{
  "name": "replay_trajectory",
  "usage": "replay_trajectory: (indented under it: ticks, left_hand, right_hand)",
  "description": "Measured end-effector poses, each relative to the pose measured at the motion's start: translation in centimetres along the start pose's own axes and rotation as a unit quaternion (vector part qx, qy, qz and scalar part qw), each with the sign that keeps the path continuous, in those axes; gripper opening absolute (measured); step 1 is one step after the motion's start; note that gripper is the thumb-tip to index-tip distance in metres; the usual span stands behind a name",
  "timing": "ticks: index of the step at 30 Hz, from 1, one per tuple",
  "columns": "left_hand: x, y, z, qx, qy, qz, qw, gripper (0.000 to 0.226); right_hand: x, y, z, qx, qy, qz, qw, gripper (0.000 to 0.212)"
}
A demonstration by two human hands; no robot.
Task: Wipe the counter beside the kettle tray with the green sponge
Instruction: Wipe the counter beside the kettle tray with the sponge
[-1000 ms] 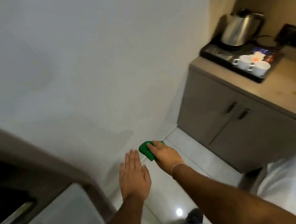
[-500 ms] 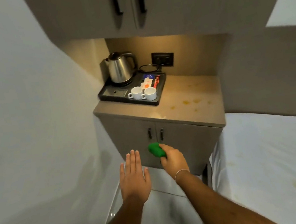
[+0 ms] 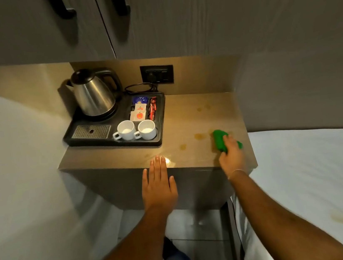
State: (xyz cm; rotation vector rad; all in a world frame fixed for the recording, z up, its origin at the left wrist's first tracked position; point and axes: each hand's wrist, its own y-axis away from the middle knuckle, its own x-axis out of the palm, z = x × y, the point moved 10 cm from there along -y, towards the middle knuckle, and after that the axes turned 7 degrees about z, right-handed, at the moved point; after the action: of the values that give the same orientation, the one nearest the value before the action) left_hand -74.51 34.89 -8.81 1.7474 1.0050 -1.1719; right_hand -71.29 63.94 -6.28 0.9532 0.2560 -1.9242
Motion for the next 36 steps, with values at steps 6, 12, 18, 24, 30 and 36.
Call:
replay_trajectory:
  ticks: [6,12,18,24,30,36]
  left_hand:
    - [2.4,-6.2,1.2,0.017,0.009,0.029,0.999,0.075]
    - [3.9,-7.7,1.1,0.026,0.007,0.058,0.998,0.073]
    - [4.6,-7.6,1.3,0.035,0.036,0.051,0.997,0.079]
    - [4.2,-7.4,2.7,0.037,0.037,0.047,0.998,0.111]
    - [5.2,-7.4,2.6,0.013,0.009,0.079,0.997,0.134]
    - [4.8,-7.2,2.2,-0.007,0.018,0.076,0.997,0.144]
  right_hand:
    - [9.3,0.8,3.6,-0.145,0.150,0.106,0.972,0.084]
    - [3.1,-1.8,-1.6,-0.049,0.129,0.062,0.988,0.081]
    - [2.5,-12.2,4.3,-0.030,0.125,0.040,0.991,0.070]
    - [13.3,0.1,9.3,-0.300,0.153,0.223,0.915,0.082]
    - [5.5,-3.4,2.1,-0.211,0.137,0.159,0.955,0.081]
    - [9.7,-12.0,10.1,-0.114,0.096,0.102,0.984,0.079]
